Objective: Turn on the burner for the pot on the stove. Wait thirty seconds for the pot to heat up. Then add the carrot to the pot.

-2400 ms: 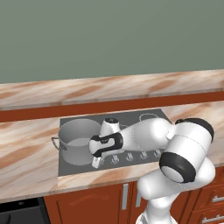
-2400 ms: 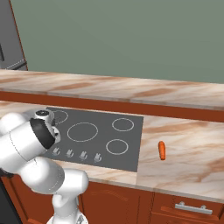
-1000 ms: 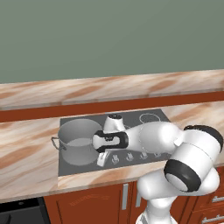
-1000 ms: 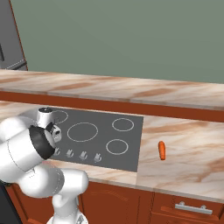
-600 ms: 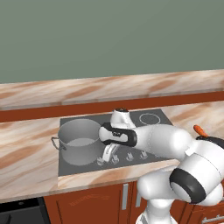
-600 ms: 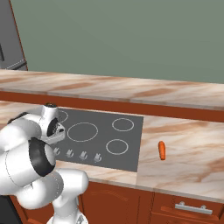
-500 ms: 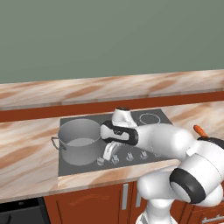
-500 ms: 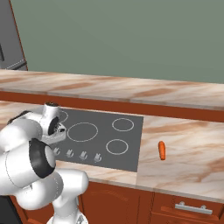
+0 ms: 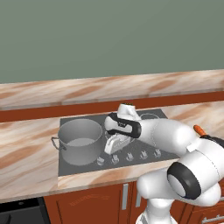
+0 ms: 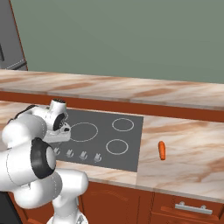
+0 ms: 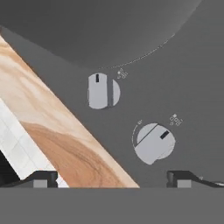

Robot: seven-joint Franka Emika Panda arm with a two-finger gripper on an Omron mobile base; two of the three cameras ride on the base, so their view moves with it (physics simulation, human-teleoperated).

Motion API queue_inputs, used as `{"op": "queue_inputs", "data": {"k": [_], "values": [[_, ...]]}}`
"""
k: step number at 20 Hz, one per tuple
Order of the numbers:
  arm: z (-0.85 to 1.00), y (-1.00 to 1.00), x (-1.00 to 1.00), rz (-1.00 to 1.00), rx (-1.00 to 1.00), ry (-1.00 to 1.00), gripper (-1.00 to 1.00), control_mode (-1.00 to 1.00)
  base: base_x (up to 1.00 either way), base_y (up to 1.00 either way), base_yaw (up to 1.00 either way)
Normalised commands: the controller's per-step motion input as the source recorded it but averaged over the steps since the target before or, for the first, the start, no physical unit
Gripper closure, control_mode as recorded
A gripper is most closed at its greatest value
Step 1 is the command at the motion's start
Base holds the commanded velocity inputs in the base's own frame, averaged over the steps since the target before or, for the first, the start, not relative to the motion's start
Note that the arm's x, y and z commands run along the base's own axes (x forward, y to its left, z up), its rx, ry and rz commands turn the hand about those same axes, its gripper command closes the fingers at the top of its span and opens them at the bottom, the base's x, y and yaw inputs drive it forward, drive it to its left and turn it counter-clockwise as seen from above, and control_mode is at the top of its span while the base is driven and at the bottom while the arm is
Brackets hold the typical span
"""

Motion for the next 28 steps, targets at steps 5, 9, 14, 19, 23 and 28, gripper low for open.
{"op": "queue_inputs", "data": {"k": [5,9,14,19,23,28], "values": [[0.02,-0.19,0.00,-0.11,-0.05,0.00,-1.00,-1.00,0.00,0.00,0.00],[0.00,-0.24,0.00,-0.07,-0.07,0.00,-1.00,-1.00,0.00,0.00,0.00],[0.00,-0.27,0.00,-0.04,-0.08,-0.04,-1.00,-1.00,0.00,0.00,0.00],[0.07,-0.31,-0.01,-0.08,-0.07,-0.01,-1.00,-1.00,0.00,0.00,0.00],[0.07,-0.35,-0.04,-0.16,-0.03,0.00,-1.00,-1.00,0.00,0.00,0.00],[0.18,-0.28,-0.04,-0.23,0.00,0.01,-1.00,-1.00,0.00,0.00,0.00]]}}
